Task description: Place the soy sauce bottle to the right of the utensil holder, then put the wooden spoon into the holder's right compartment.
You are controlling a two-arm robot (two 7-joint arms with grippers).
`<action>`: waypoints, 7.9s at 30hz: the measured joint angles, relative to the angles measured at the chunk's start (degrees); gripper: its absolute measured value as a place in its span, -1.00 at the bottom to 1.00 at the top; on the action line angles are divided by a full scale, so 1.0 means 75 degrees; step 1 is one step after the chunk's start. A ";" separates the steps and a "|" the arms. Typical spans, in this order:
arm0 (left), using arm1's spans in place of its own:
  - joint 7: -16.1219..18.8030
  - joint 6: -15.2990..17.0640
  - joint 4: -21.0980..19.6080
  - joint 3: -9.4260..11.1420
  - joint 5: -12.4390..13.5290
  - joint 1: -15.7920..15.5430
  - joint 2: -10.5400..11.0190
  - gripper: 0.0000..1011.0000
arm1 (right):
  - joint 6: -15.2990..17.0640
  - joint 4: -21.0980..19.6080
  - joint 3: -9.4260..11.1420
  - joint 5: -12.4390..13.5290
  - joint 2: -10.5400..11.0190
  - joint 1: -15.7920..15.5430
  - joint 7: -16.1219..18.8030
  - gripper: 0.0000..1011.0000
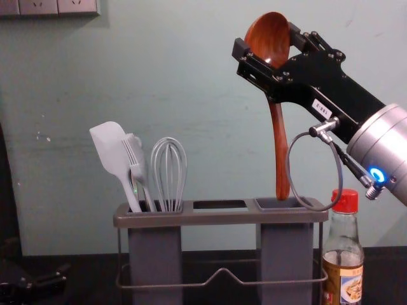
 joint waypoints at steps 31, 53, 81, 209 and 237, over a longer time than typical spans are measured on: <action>0.0000 0.0000 0.0000 0.0000 0.0000 0.0000 0.0000 0.99 | 0.0005 -0.0007 0.0000 0.0004 0.0004 0.0000 0.0002 0.66; 0.0000 0.0000 0.0000 0.0000 0.0000 0.0000 0.0000 0.99 | 0.0005 -0.0006 0.0000 0.0003 0.0004 0.0000 0.0003 0.66; 0.0000 0.0000 0.0000 0.0000 0.0000 0.0000 0.0000 0.99 | -0.0560 0.1395 0.0082 -0.0016 -0.0283 0.0555 0.0218 0.66; 0.0000 0.0000 0.0000 0.0000 0.0000 0.0000 0.0000 0.99 | 0.2942 0.0387 0.2017 -0.1721 0.0283 -0.1805 -0.1965 0.98; 0.0001 0.0000 0.0000 0.0000 0.0000 0.0000 0.0000 0.99 | 0.2939 0.0363 0.2050 -0.1721 0.0273 -0.1806 -0.1953 0.98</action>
